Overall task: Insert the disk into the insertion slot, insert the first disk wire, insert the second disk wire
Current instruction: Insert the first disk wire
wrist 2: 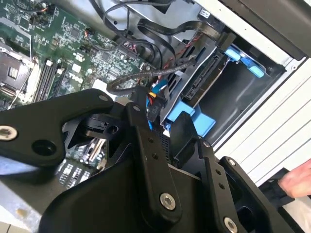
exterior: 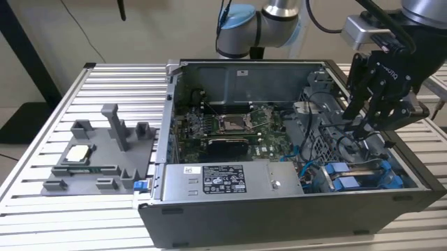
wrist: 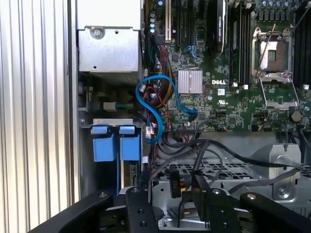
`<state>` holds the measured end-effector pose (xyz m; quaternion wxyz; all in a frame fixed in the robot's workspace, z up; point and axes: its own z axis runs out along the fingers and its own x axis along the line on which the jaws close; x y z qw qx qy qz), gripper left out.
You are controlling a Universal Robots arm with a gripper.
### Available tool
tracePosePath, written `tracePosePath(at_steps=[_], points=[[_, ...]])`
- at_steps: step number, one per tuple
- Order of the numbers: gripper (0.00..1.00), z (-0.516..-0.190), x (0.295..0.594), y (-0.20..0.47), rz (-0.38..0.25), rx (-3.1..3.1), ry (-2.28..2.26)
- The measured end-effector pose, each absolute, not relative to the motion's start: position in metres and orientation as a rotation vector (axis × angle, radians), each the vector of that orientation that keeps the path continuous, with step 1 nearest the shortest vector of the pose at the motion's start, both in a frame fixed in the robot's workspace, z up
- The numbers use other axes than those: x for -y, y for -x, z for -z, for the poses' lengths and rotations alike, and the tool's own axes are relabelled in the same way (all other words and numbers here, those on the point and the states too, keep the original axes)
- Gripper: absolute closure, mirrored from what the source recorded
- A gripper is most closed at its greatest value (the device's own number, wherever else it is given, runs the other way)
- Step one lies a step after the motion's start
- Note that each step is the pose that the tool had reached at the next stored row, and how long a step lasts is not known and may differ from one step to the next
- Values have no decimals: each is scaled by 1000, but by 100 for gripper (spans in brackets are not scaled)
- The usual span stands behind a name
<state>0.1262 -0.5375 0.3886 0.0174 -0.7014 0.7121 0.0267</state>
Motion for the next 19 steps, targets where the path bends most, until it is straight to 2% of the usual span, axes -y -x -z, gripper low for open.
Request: tracePosePath(at_steps=[10, 12, 13, 15, 19], points=[[55, -388, 537, -123, -82, -2216, 2173], [68, -388, 537, -123, -82, -2218, 2171], [68, -388, 538, -123, -82, -2219, 2171], [80, -388, 537, -123, -82, -2219, 2170], [81, -388, 537, -123, -84, -2219, 2169]])
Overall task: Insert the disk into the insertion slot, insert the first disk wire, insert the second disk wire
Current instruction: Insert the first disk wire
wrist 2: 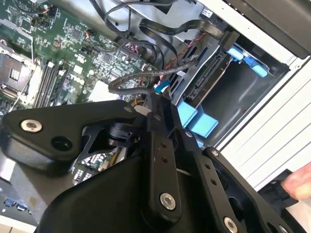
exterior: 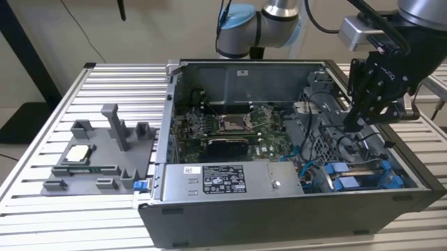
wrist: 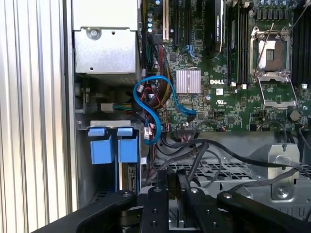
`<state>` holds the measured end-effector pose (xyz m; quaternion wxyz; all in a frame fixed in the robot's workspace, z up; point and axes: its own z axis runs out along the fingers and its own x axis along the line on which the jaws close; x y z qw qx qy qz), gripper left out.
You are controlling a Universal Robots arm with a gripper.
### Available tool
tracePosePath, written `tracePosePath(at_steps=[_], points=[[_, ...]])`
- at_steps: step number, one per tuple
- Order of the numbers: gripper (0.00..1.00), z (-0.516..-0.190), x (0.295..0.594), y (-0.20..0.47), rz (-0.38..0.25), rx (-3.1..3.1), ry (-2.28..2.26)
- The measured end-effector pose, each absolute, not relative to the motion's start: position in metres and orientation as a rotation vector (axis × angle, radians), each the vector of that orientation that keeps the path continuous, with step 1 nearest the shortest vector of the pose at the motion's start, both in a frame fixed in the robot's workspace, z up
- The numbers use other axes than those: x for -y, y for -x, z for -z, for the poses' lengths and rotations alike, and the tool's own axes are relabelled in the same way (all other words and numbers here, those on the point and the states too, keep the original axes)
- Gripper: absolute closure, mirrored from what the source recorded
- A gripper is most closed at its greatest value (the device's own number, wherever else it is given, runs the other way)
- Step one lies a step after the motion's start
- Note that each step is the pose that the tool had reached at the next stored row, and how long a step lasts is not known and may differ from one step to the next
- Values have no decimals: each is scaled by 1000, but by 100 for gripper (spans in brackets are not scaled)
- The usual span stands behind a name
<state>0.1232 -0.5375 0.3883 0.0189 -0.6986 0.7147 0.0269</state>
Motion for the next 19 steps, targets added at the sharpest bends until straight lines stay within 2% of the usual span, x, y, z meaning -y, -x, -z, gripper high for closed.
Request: tracePosePath(at_steps=[12, 19], points=[[81, -388, 537, -123, -79, -2221, 2171], [81, -387, 538, -123, -10, -2253, 2202]])
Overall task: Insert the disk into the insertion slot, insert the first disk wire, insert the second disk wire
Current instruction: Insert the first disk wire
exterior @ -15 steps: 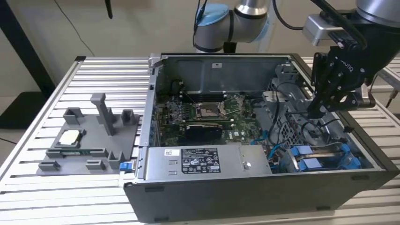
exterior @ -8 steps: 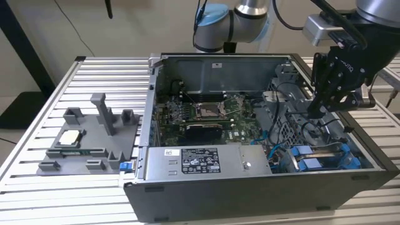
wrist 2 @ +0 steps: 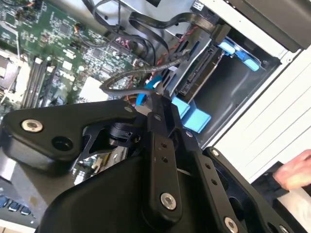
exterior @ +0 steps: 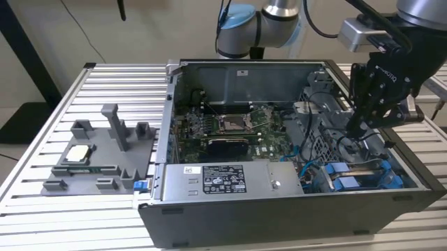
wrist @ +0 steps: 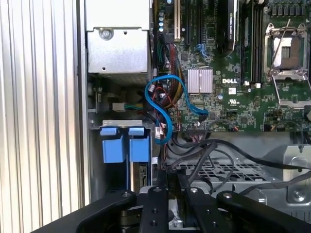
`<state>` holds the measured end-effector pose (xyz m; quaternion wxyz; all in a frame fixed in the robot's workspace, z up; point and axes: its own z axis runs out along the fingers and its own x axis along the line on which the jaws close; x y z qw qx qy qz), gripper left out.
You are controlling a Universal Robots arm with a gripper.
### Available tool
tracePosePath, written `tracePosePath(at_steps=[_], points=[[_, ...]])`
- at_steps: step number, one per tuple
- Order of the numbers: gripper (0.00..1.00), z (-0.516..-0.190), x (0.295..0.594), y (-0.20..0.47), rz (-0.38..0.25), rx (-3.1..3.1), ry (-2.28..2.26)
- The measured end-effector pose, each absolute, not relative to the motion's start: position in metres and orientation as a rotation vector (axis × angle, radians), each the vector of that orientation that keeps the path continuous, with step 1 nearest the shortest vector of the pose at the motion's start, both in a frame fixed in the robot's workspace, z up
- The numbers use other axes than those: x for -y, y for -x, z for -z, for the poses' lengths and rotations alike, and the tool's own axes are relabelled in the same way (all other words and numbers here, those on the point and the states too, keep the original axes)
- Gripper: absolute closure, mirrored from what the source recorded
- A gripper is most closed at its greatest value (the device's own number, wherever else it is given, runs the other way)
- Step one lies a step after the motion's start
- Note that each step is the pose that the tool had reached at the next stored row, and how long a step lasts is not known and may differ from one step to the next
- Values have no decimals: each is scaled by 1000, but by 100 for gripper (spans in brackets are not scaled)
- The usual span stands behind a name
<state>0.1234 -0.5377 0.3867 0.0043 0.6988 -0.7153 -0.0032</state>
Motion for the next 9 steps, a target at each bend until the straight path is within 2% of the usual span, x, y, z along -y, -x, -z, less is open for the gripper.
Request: tracePosePath(at_steps=[9], points=[[81, -385, 540, -125, -80, 2200, -2149]])
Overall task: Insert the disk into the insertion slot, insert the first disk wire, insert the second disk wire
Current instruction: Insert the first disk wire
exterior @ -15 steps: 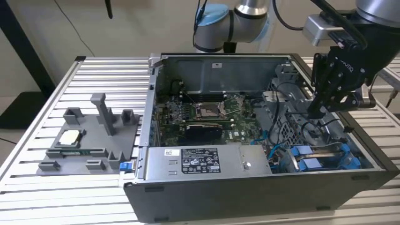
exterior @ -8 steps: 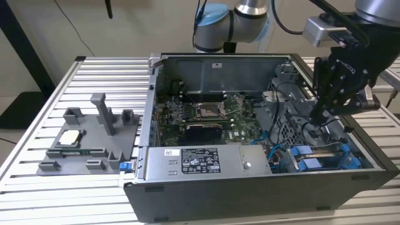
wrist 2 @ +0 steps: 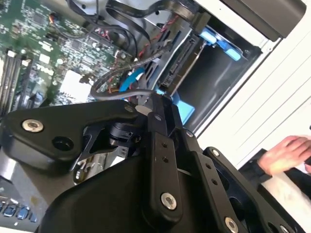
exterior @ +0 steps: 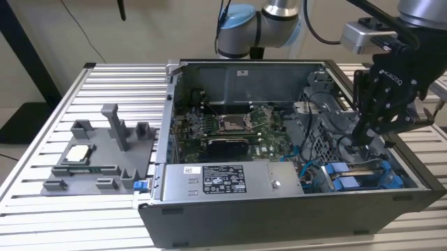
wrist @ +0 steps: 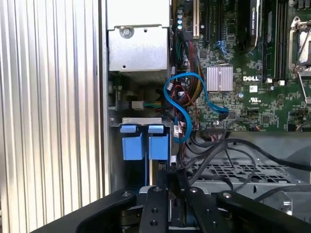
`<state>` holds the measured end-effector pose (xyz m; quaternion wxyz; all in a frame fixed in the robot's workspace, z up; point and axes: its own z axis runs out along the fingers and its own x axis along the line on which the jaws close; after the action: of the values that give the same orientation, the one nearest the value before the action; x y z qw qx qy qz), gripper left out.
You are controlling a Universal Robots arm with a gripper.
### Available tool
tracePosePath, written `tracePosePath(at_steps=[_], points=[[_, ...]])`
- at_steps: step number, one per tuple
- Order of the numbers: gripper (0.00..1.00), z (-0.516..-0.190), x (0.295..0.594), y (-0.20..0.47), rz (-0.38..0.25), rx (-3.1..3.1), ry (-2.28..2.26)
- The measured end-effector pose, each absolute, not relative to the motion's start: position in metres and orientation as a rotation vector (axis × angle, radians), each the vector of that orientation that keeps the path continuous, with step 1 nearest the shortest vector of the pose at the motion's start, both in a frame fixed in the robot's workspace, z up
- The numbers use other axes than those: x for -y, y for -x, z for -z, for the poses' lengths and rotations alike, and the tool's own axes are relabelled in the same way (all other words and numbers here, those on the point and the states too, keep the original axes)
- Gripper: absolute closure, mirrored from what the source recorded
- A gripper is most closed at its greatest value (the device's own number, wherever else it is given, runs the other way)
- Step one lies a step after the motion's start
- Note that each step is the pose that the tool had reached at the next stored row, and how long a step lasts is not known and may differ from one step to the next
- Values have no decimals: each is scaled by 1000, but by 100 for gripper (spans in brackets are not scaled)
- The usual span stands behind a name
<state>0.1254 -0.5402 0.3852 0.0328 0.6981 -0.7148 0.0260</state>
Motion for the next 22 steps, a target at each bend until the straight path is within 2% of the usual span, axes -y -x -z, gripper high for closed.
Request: tracePosePath(at_steps=[8, 22], points=[[81, -383, 542, -127, -141, 2170, -2119], [81, -383, 542, -127, -143, 2169, -2118]])
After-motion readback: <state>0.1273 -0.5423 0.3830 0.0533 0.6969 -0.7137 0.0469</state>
